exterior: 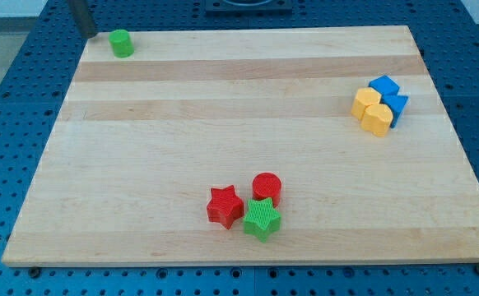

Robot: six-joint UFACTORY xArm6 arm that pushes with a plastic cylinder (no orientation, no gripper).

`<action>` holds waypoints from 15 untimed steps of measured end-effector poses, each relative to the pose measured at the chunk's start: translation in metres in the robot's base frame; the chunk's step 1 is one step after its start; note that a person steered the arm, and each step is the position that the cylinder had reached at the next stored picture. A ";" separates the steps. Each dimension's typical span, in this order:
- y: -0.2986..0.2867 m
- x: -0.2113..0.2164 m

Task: Push the green circle into red blocks

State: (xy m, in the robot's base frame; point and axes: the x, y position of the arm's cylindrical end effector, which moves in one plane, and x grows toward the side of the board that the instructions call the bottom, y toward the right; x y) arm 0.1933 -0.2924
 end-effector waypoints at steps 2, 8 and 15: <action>0.078 0.050; 0.138 0.085; 0.240 0.221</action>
State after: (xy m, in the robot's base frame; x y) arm 0.4143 -0.0526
